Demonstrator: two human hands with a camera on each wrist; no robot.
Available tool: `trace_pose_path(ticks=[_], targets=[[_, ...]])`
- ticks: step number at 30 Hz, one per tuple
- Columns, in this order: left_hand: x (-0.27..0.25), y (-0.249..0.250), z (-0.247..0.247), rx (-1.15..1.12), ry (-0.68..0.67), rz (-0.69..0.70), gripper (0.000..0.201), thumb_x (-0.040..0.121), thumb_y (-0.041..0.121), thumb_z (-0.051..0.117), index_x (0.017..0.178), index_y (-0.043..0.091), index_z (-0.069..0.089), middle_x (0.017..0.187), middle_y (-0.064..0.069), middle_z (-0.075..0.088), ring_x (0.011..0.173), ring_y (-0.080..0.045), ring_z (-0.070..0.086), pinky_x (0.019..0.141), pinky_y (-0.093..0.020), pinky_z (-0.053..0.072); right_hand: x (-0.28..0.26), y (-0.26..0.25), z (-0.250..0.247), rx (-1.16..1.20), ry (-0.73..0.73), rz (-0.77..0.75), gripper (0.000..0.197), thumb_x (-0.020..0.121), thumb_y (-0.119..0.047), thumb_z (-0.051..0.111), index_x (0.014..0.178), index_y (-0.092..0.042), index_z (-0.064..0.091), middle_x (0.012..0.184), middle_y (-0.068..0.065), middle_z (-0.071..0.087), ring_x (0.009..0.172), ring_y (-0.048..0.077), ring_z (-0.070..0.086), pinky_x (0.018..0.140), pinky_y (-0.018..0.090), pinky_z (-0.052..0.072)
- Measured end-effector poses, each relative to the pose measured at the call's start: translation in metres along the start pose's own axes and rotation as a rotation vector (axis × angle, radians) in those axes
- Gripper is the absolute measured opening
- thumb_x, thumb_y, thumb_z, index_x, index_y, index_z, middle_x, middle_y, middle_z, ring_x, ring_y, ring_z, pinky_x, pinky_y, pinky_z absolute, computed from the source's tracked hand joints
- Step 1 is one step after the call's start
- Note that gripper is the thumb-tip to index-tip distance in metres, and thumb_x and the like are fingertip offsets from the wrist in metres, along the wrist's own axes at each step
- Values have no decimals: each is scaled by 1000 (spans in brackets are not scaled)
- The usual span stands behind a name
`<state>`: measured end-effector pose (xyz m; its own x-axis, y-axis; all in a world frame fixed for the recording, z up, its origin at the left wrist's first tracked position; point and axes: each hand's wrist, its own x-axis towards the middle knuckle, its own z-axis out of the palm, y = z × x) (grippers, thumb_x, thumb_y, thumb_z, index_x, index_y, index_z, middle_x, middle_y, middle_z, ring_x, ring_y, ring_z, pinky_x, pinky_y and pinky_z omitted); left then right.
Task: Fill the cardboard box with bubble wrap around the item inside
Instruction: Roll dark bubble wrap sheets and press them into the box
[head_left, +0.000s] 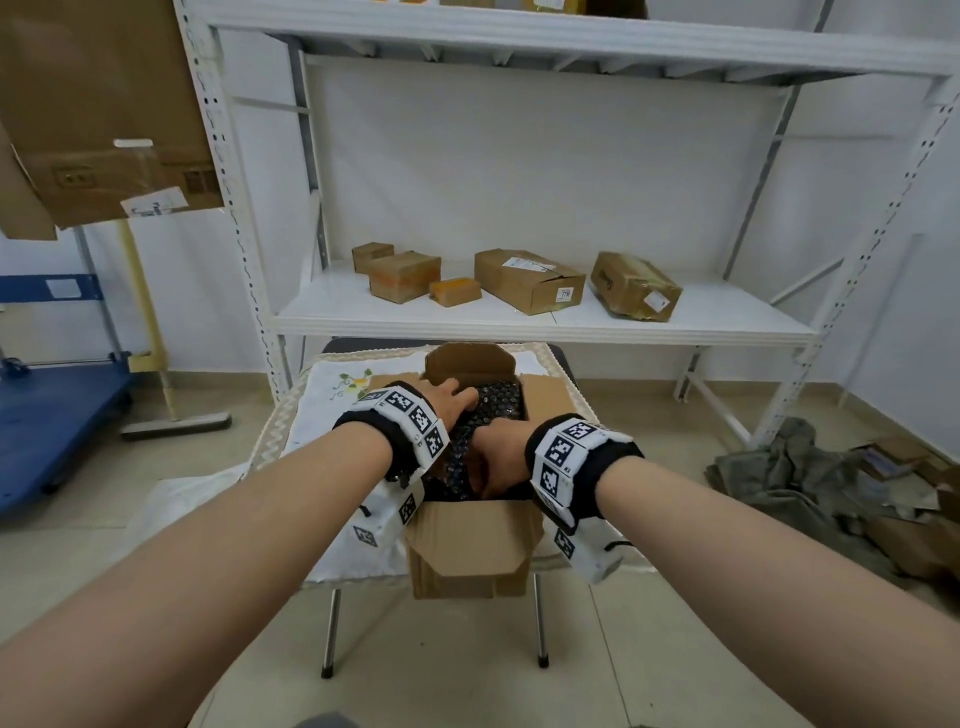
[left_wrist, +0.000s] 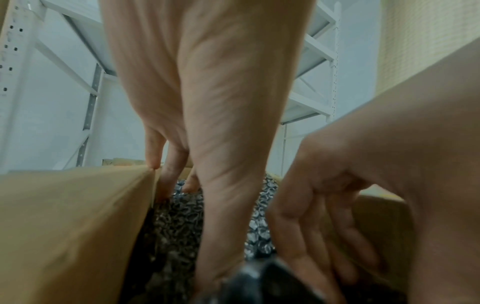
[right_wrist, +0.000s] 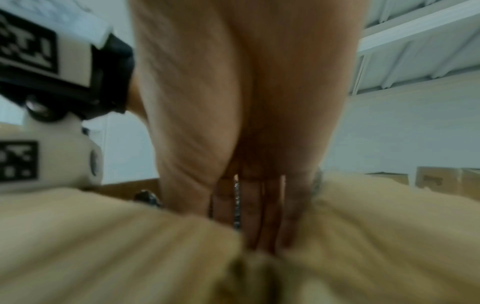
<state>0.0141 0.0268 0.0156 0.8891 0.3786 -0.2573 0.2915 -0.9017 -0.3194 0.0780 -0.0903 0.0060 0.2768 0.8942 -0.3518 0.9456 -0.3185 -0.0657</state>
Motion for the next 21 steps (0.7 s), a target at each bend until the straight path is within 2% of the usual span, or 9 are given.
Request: trace_pose_path(ticks=[2,3,4,7,11,14,16,18,21], targets=[[0,-3,-1,-13,-2,5,95,59,38,87,134,29,29,132,-5,39,104,-37,57,72,-41,48,-1,-4,-4,36,5,-20,13,83,-22,71,90,-11,74,95,7,73,86,24,67,83,36,57],[1,-5,0,-23,-11,3,96,57,41,86,134,31,28,131,-5,39,105,-37,57,75,-43,50,-2,-7,-6,77,-12,-42,5,85,-18,69,87,-15,72,95,5,74,84,22,65,82,35,56],[2,-7,-1,-32,-15,5,98,55,45,86,133,32,28,130,-4,39,104,-37,56,79,-45,52,-2,-8,-7,101,-33,-58,6,86,-17,67,86,-20,72,97,4,74,84,21,65,86,36,56],[5,-7,-2,-56,-37,10,103,48,53,87,131,34,27,129,-3,40,101,-34,57,84,-49,53,-2,-8,-8,100,-90,-54,9,85,-27,66,86,-29,75,99,0,75,95,23,67,95,42,54],[9,-7,-2,-82,-67,18,107,47,56,88,132,33,28,127,-2,38,101,-32,57,84,-48,54,-2,-7,-15,74,-208,-7,29,91,-37,60,113,-24,74,117,2,71,110,24,62,103,43,48],[12,-9,-1,-88,-77,27,110,40,59,88,129,36,27,125,0,38,99,-30,57,84,-47,54,0,-8,-11,45,-284,8,33,99,-33,52,126,-21,68,132,4,63,119,25,57,107,42,45],[12,-9,-1,-87,-88,26,113,37,59,89,128,36,27,125,1,38,100,-29,57,84,-46,53,-2,-13,-4,15,-287,40,39,102,-31,50,135,-13,60,140,9,57,127,28,52,110,41,40],[11,-8,-1,-70,-84,28,115,34,58,90,129,36,28,126,1,38,101,-28,56,83,-44,53,-5,-14,-1,65,-201,42,42,99,-25,55,137,-5,56,140,16,55,130,33,51,106,40,41],[8,-8,-1,-54,-82,31,118,39,53,91,136,34,26,129,0,38,106,-29,54,81,-39,50,-13,-12,-10,146,-177,-11,35,98,-17,56,131,-7,62,135,14,60,124,30,56,100,35,45]])
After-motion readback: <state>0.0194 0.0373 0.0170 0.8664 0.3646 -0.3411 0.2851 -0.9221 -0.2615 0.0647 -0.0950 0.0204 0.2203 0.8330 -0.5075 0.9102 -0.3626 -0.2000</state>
